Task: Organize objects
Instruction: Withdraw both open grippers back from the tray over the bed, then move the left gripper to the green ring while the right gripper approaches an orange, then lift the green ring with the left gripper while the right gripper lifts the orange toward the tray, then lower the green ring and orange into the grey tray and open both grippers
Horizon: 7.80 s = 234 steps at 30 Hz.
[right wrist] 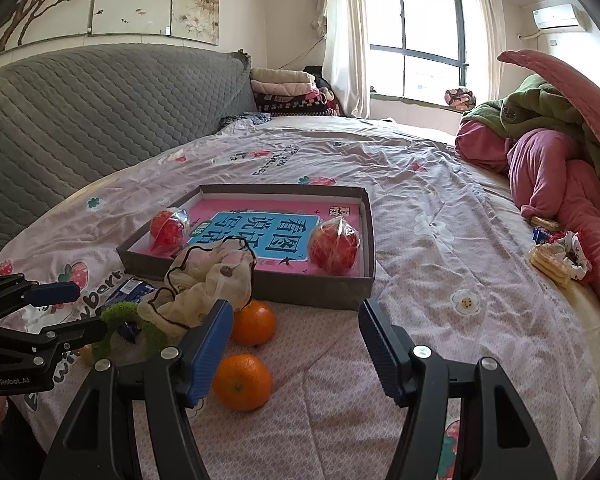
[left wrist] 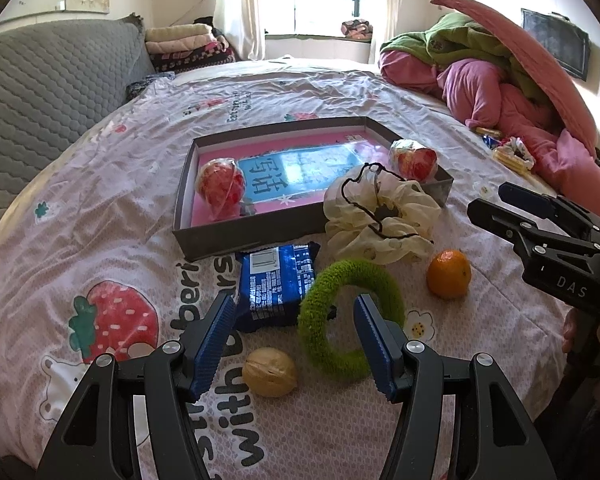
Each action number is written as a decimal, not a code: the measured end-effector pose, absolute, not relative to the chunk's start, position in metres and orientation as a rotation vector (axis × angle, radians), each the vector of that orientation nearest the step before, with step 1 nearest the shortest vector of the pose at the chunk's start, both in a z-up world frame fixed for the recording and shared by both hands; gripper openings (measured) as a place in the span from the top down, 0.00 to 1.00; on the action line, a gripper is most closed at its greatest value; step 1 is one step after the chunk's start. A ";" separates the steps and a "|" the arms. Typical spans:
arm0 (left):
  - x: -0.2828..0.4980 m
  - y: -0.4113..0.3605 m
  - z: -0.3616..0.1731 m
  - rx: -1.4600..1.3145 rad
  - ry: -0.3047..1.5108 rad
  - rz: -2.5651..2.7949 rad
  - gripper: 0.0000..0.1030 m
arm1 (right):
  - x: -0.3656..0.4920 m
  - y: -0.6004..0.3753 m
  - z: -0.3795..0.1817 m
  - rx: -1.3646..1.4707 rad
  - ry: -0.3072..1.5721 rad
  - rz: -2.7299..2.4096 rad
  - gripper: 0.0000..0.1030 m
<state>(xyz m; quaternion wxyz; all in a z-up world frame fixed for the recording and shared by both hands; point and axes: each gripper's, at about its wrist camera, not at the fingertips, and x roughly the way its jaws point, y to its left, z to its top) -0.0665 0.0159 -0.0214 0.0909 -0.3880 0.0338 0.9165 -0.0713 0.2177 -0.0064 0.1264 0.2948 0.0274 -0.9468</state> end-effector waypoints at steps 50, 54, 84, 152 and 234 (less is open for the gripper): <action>-0.068 0.016 -0.044 -1.293 0.047 2.647 0.35 | -0.068 0.200 -0.043 1.055 0.118 -2.636 0.37; -0.067 0.018 -0.044 -1.278 0.061 2.653 0.35 | -0.069 0.199 -0.045 1.068 0.123 -2.633 0.37; -0.070 0.013 -0.055 -1.291 -0.115 2.522 0.85 | -0.074 0.192 -0.058 1.122 0.145 -2.581 0.43; -0.048 -0.001 -0.002 -0.887 -0.023 2.772 0.87 | -0.046 0.196 -0.005 0.696 0.123 -2.687 0.60; -0.164 -0.002 0.020 -0.861 -0.056 2.850 0.87 | -0.130 0.185 0.010 0.652 0.164 -2.702 0.60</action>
